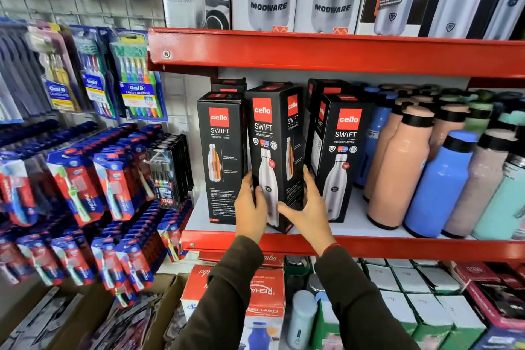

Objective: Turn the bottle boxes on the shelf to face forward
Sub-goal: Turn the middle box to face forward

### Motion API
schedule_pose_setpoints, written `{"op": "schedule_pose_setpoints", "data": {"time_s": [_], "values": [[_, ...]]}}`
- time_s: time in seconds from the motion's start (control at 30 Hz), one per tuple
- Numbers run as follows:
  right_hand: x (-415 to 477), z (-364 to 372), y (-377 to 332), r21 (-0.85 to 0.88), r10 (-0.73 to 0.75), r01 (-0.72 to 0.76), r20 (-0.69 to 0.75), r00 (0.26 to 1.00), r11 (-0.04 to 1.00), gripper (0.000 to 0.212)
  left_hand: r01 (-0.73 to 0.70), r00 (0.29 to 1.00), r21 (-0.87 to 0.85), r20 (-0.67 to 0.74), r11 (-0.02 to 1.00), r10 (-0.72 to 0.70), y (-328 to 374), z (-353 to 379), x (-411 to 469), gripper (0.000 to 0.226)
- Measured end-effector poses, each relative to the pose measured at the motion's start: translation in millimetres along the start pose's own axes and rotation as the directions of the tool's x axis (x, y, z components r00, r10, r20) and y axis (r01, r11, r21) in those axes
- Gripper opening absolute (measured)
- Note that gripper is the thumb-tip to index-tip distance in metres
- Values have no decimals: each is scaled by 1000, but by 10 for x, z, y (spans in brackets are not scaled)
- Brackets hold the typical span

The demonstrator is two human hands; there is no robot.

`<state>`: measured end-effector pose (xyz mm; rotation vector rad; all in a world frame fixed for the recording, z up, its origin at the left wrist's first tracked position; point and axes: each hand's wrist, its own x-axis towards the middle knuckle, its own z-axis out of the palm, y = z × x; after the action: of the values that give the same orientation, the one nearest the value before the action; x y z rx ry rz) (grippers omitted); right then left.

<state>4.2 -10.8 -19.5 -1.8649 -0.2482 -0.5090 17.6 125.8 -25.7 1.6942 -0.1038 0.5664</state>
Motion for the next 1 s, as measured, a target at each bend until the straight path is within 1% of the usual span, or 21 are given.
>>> {"op": "schedule_pose_setpoints", "data": {"time_s": [0.13, 0.2, 0.33, 0.47, 0.83, 0.93, 1.0], "values": [[20, -27, 36, -23, -1, 2, 28, 1000, 1000, 73, -11, 1000, -58, -23, 998, 9, -47, -19, -63, 44], [37, -24, 39, -44, -12, 13, 30, 999, 999, 68, -8, 999, -80, -45, 997, 4, -49, -7, -94, 44], [48, 14, 74, -83, -46, 51, 56, 997, 995, 66, -27, 996, -64, -85, 998, 21, -24, 23, -106, 44], [60, 54, 136, -102, -20, 23, 35, 999, 994, 65, -60, 995, -42, -84, 997, 57, -9, 53, -114, 44], [87, 73, 160, -158, 18, -15, 19, 1000, 987, 63, -27, 995, 7, -97, 1000, 27, -35, 177, -112, 42], [81, 84, 168, -174, 17, -19, -13, 1000, 985, 60, -17, 995, 15, -95, 1000, 18, -40, 179, -121, 40], [41, 88, 174, -159, 26, -36, -68, 997, 987, 56, -19, 996, 14, -85, 1000, 20, -36, 168, -147, 41]]}}
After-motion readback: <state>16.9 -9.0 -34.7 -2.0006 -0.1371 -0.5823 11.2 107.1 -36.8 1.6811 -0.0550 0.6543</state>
